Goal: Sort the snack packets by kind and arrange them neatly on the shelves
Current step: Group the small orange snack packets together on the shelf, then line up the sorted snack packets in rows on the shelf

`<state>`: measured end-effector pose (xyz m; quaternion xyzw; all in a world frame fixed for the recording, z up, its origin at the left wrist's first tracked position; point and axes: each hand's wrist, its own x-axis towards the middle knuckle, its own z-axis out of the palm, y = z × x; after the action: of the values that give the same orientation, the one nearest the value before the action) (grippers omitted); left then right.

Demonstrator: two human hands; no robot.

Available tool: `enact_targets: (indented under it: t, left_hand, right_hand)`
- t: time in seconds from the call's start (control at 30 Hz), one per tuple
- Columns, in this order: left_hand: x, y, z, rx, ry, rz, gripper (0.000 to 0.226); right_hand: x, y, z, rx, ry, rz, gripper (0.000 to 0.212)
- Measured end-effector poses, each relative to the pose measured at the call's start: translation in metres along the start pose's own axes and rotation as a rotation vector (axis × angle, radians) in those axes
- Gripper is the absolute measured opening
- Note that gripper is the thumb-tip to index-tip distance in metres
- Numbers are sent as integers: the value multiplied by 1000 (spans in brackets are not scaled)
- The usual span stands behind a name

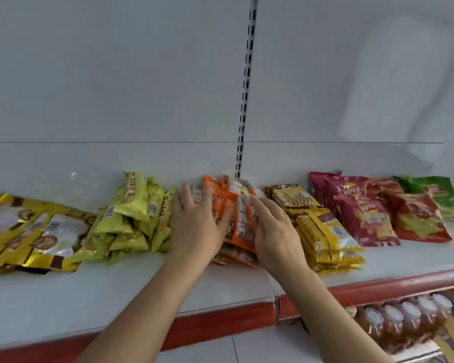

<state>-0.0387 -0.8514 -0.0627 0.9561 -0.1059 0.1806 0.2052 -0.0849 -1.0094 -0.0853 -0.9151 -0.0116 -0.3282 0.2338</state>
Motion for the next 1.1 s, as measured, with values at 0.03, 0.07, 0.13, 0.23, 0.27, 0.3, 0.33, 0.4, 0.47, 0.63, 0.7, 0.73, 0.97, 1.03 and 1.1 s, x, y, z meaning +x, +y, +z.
enact_targets:
  t: [0.03, 0.07, 0.13, 0.23, 0.27, 0.3, 0.33, 0.4, 0.47, 0.63, 0.7, 0.73, 0.97, 1.03, 1.1]
  left_hand:
    - [-1, -3, 5, 14, 29, 46, 79]
    - [-1, -4, 10, 0, 31, 84, 77]
    - [-2, -6, 18, -11, -9, 129, 84]
    - [-4, -6, 21, 55, -141, 107, 79]
    - [-4, -5, 19, 77, -174, 104, 74]
    - [-4, -5, 18, 101, -201, 104, 72]
    - [-4, -3, 17, 123, -224, 105, 71]
    - [-1, 0, 15, 149, -254, 98, 71]
    - [0, 3, 14, 165, -259, 89, 71]
    - [-8, 1, 11, 43, -40, 119, 75]
    - [-10, 1, 11, 13, 0, 128, 79]
    - [-11, 2, 12, 11, 14, 132, 81]
    - [-19, -6, 11, 0, 136, 181, 72]
    - [-21, -12, 6, 7, 190, 208, 65]
    - [-25, -19, -2, 22, 242, 226, 61]
  right_hand:
    - [-2, 2, 0, 49, 5, -3, 46]
    - [-4, 4, 1, 64, -19, -4, 45]
    - [-9, 5, 4, -27, -143, 10, 58]
    - [-17, 5, 9, -184, -248, 50, 69]
    - [-18, 4, 9, -216, -248, 50, 71]
    - [-19, 4, 9, -242, -253, 50, 73]
    - [-19, 4, 9, -255, -264, 59, 75]
    - [-19, 6, 7, -236, -294, 94, 77]
    - [-17, 6, 4, -199, -304, 105, 77]
    - [-15, 8, -5, -125, -237, 84, 74]
    - [-16, 9, -6, -128, -241, 80, 72]
    - [-17, 9, -6, -128, -245, 78, 72]
    - [-14, 0, -8, -159, -183, -10, 73]
    - [-11, -9, -6, -178, -149, -61, 72]
    - [-9, -20, -1, -191, -127, -89, 72]
